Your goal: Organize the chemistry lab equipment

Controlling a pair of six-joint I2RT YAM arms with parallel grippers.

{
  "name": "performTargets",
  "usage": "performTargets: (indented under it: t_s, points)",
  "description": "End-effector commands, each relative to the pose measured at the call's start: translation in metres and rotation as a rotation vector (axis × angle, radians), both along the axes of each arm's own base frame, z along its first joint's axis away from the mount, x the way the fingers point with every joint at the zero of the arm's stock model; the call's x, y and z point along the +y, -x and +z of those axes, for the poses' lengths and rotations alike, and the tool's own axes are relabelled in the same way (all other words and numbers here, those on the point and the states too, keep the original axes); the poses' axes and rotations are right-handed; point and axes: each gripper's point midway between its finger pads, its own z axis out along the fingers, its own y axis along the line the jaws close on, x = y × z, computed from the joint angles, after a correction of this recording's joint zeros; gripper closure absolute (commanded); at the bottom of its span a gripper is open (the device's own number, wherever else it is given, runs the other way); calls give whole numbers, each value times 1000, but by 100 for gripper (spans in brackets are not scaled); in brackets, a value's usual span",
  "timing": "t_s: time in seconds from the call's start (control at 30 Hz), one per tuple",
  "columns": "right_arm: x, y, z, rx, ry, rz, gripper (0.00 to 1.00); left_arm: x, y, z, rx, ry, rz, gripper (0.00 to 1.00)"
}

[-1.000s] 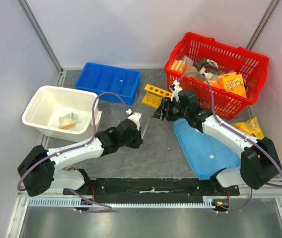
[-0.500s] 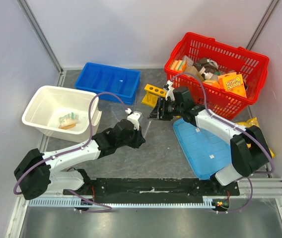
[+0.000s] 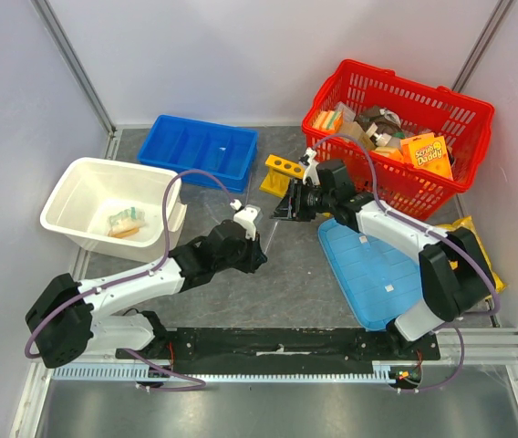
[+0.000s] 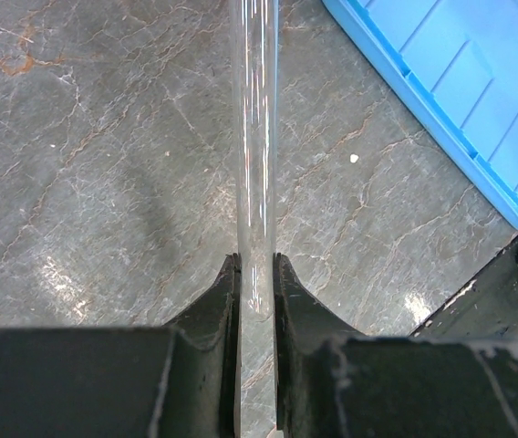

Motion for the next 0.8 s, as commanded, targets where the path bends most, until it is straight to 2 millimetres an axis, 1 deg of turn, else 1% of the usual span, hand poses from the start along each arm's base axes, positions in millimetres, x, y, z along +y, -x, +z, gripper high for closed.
performTargets:
  t_s: [0.0,0.03,0.27,0.4,0.47,0.5,0.53,0.57,0.63,0.7,0.77]
  points:
    - [4,-7,3,-19,-22,-6,53,-5,-3,13,-66,32,-27,91]
    - [4,-7,1,-14,-22,-6,54,-5,-4,12,-65,31,-25,91]
    - [4,-8,6,-37,-29,-12,72,-6,-5,14,-72,33,-26,91]
    - [2,-9,7,-52,-25,-18,76,-5,-7,15,-78,32,-19,90]
    - [1,-10,9,-63,-24,-23,77,-6,-8,14,-78,28,-17,87]
    - [0,-10,12,-72,-22,-27,77,-5,-8,14,-80,26,-13,84]
    - [-1,-12,13,-86,-17,-35,77,-5,-9,16,-82,24,-12,79]
    - [-3,-14,17,-108,-11,-45,77,-4,-9,15,-85,18,-12,70]
    - [-7,-22,27,-161,2,-66,77,-1,-11,16,-102,10,-6,55]
    - [-12,-31,36,-204,25,-101,77,3,-13,19,-118,-8,6,45]
    - [-17,-39,44,-238,58,-136,77,6,-17,25,-138,-27,13,39]
